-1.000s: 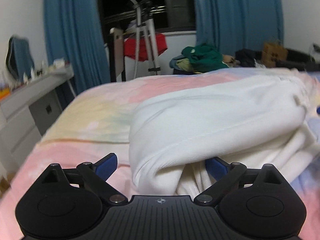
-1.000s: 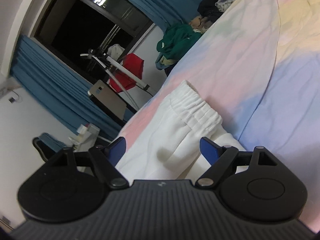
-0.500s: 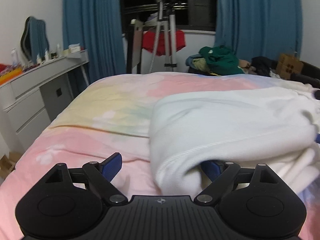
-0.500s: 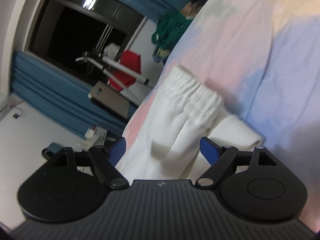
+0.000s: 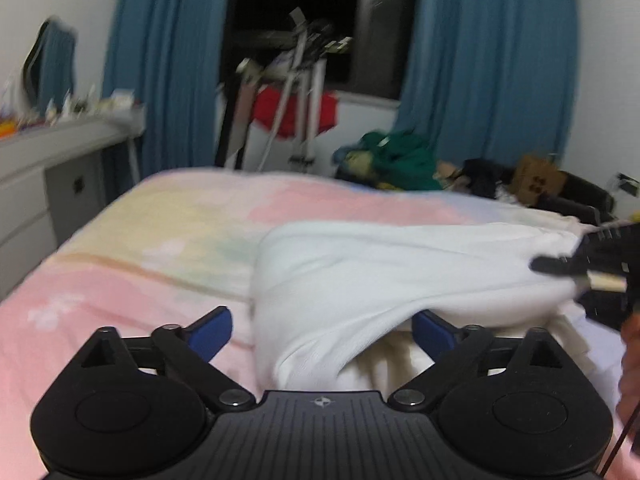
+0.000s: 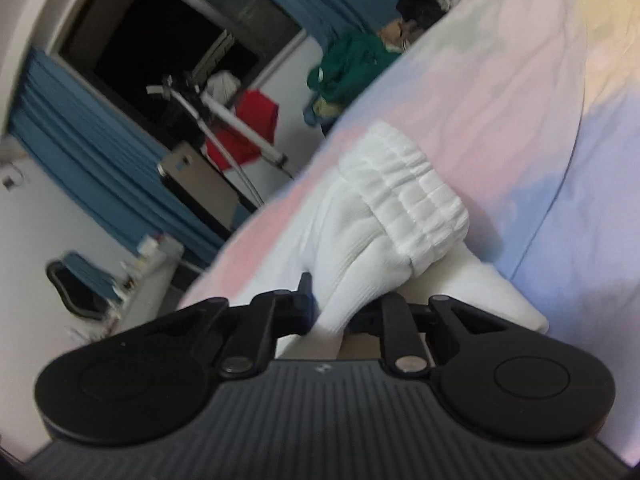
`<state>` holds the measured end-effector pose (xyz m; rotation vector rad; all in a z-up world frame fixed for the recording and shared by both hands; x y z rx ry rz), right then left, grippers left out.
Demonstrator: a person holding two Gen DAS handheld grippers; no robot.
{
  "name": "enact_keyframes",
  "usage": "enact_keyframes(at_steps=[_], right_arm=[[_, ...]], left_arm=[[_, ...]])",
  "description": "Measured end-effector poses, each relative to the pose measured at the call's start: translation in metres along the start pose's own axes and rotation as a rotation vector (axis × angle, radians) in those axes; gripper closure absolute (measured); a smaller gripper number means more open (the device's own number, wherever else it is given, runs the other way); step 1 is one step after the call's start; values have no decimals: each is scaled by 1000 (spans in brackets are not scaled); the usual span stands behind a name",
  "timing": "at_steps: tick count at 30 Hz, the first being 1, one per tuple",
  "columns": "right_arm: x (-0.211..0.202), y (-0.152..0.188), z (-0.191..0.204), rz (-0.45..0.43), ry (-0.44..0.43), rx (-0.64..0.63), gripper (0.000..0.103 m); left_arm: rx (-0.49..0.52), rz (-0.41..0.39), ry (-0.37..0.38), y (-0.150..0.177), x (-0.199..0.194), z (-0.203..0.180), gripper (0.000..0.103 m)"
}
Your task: Fold clothes
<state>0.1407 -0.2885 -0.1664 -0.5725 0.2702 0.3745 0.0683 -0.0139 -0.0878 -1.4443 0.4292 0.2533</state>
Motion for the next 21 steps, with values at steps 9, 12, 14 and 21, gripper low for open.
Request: enact_keyframes(at_steps=[9,12,14,21], right_arm=[[-41,-10,10,-121,-53,-22,91],[-36,-12,-1,-115,21,-20,91],[-23,-6,-13,-72,111,-40,91],[-21,-1,-21,-70,107,-59,89]], left_arm=[[108,107,-195,13,22,-16,1],[-7,160,-175,13,28,2,0],[-48,179,-167,13,31,8,0],[-25,173,-183,10,27,11,0]])
Point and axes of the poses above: each gripper's, at about its wrist camera, not at the fingertips, and x roughly the way its jaws point, z to its left, y to its underside, the point moved 2 cm from there along x, roughly the way its jaws point, and after that the axes turned 7 degrees about x, right-handed, at the moved point
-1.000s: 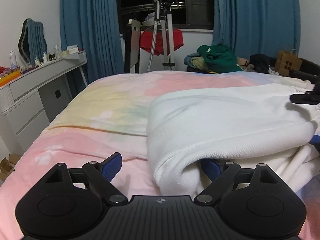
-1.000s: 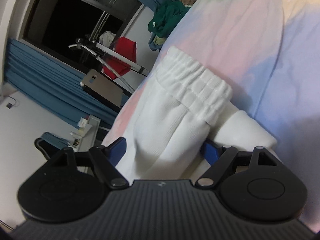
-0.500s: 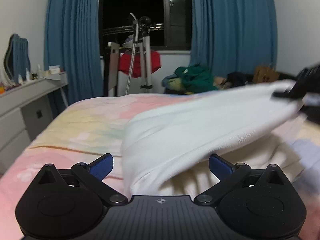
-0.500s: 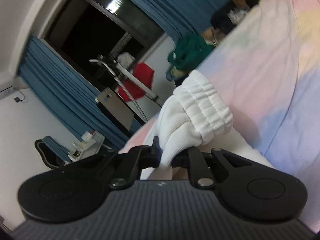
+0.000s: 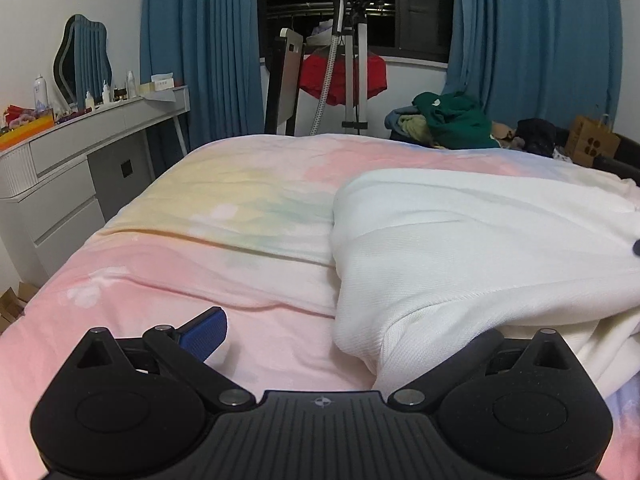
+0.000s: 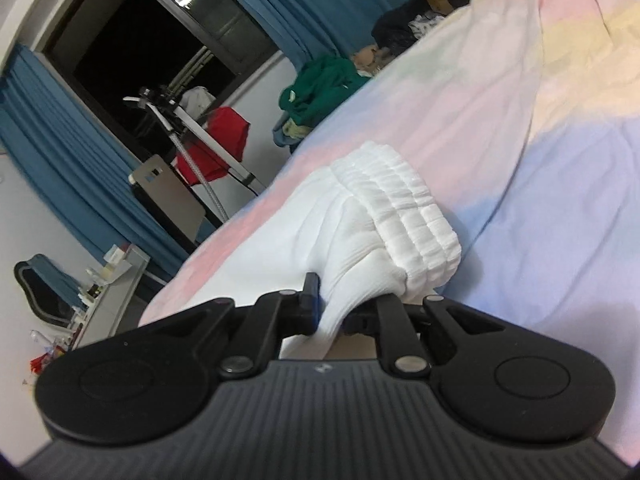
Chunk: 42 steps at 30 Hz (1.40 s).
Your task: Fold clothes
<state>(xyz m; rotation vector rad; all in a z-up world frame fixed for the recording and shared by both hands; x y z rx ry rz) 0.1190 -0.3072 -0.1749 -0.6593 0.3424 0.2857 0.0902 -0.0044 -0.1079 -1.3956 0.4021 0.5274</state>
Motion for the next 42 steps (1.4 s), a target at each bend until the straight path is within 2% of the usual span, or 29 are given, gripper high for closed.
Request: enact_keyframes(at_steps=[2,4,9,11,12,13,15,18,19,22,24,27,31,36,39,42], right_arm=[[-4,1,3,-10,-4,-32,89],[-8,5,10,-21,28,-110,88],[-5,28,40,-56,182,-427,82],[-4,36,46,-59,221,-496,77],[-5,38,46,-52,227,-501,68],[-6,38,45,-34,223,-477,54],[-13,36,38,-9,207,-399,41],[-25,28,27,3,185,-275,37],[-29,26,25,-9,192,-253,29],[-28,20,13,-55,247,-211,17],[-18,16,-1,-34,237,-145,17],[1,12,-20,30,144,-12,14],[24,12,-28,67,107,-7,0],[38,14,-31,109,82,8,0],[31,12,-20,114,24,19,0],[17,7,-5,78,-62,8,0]], left_arm=[[-9,7,4,0,0,3,0],[-24,20,12,-2,0,6,0],[-63,50,32,-3,3,12,0],[-81,61,38,-3,4,14,0],[-91,67,44,-3,5,15,0],[-101,72,49,-2,5,16,0],[-114,79,55,-2,5,16,0],[-125,87,61,-1,5,17,1],[-126,89,63,-1,5,17,1],[-114,82,59,0,6,16,0],[-105,82,54,0,7,16,0],[-102,82,57,0,8,18,0],[-101,84,61,0,9,20,0],[-106,87,62,0,9,21,0],[-111,90,54,1,10,21,0],[-126,98,48,2,12,23,0]])
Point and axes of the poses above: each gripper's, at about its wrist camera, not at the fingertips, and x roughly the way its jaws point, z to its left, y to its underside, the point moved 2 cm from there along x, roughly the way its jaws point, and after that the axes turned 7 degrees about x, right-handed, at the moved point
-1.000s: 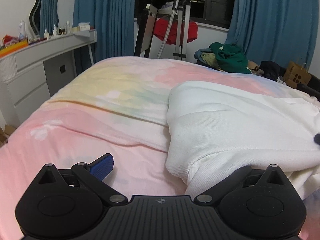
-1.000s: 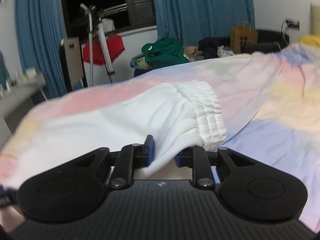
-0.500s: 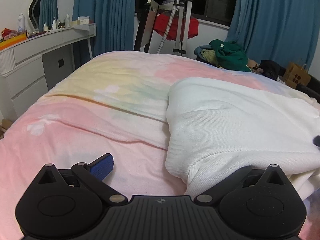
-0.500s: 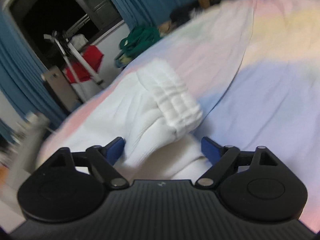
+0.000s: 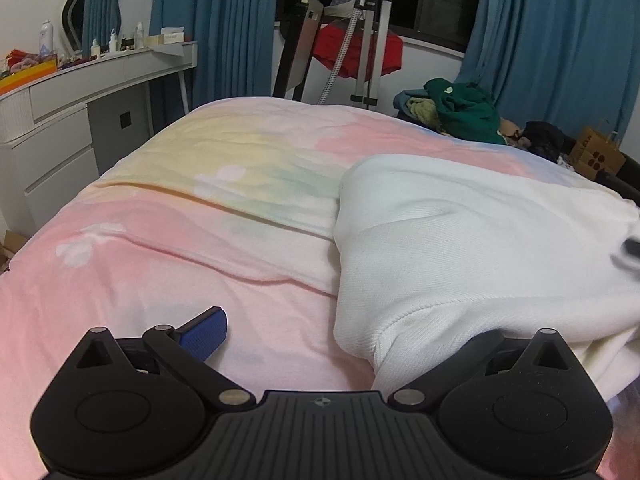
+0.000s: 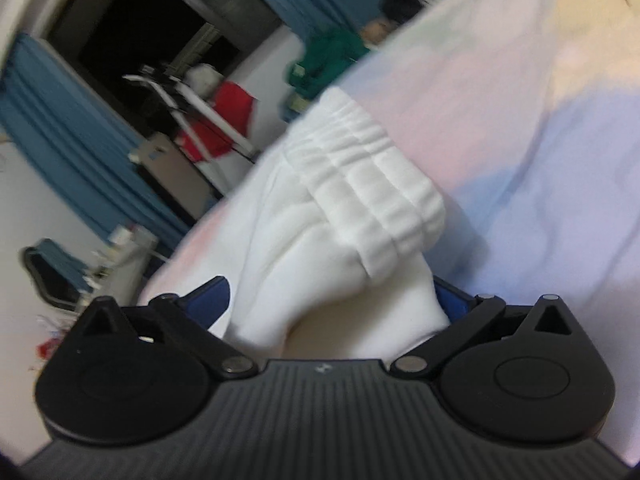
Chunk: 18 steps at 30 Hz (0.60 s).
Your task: Fold clothes
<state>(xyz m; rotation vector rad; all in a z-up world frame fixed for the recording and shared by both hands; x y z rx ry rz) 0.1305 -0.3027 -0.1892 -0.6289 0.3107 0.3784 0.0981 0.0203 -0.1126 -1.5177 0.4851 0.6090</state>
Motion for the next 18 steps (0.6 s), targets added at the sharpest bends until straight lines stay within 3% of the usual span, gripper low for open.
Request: enact_keyframes(at_steps=[3,11,18], right_arm=[[-4,-4,9,-5,-40,-19,0],[26,17,2,102,158,-148,0],[13,10,8,57,189,-137,33]], left_arm=[[-13,4,1,0,1,3,0],[18,3,1,-1,-1,1,1],[18,43,95,-5,-16,4,1]])
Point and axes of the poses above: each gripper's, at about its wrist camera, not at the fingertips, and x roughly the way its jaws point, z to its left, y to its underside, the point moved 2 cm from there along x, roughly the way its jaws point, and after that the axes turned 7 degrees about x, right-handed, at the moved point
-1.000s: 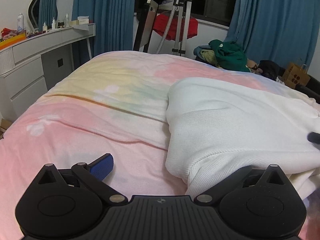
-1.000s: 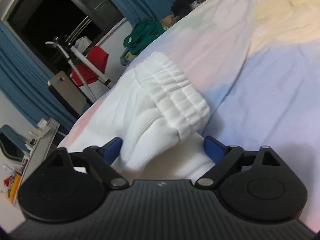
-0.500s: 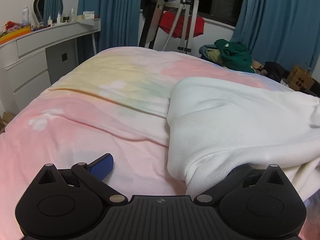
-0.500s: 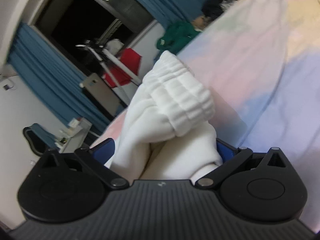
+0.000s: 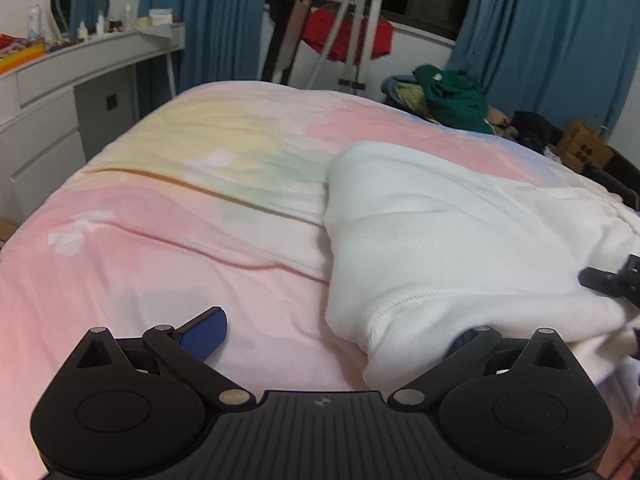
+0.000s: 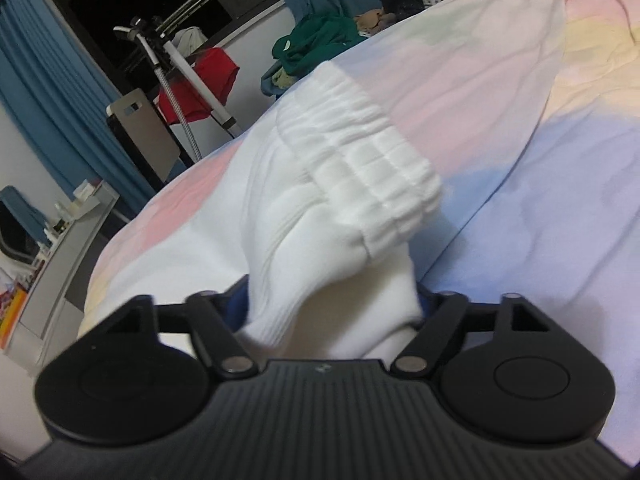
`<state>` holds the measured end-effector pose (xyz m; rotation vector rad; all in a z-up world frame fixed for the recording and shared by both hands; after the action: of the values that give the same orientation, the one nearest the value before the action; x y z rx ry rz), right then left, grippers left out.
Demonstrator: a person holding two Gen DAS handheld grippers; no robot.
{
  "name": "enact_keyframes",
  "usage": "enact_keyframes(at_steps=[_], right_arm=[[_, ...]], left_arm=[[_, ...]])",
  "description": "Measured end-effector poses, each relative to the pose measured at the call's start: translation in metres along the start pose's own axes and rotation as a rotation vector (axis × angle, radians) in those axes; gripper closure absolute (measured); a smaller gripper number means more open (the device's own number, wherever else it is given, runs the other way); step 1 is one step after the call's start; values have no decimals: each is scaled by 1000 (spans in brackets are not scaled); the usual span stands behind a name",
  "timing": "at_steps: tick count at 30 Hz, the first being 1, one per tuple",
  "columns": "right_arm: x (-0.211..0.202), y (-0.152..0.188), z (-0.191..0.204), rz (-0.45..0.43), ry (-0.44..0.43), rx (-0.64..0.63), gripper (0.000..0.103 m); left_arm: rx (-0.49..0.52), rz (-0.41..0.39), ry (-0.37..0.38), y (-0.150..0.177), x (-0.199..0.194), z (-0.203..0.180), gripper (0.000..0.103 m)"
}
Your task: Fold clothes
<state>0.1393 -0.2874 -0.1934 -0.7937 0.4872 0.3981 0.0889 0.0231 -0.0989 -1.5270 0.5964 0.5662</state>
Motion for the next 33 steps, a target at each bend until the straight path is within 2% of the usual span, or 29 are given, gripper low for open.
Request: enact_keyframes(at_steps=[3,5,7,10,13,17,20,24,27,30,33], right_arm=[[-8,-2,1,-19,2,6,45],[-14,-6,5,-39,-5,10,50],[-19,-9,9,-58,-16,18,55],[-24,-12,12,-82,-27,30,57],[-27,-12,14,-101,-34,31,57],[-30,-9,20,-123,-33,-1,57],[-35,-6,24,-133,-30,-29,57],[-41,1,33,-145,-8,-74,57],[-42,8,33,-141,14,-64,56],[-40,7,13,-93,1,48,52],[-37,2,-21,-19,-44,251,47]], left_arm=[[51,-43,38,-5,-21,-2,1],[78,-95,89,-8,-36,-2,0],[52,-154,167,-13,-48,4,0],[-51,-185,282,-22,-47,19,0],[-173,-126,305,-30,-20,33,0],[-255,72,288,-33,44,44,0],[-321,151,356,-26,75,50,0],[-358,145,385,-26,76,55,0],[-335,148,402,-24,78,53,0],[-333,143,406,-22,79,55,0],[-341,143,419,-18,74,52,0]])
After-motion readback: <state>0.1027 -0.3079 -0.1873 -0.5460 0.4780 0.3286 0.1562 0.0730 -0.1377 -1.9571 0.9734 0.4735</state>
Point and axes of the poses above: each gripper's, at about its wrist camera, not at the fingertips, and x roughly the way its jaws point, z to its left, y to its underside, the point moved 2 cm from there along x, roughly the way its jaws point, and after that the axes turned 7 degrees about x, right-handed, at the moved point
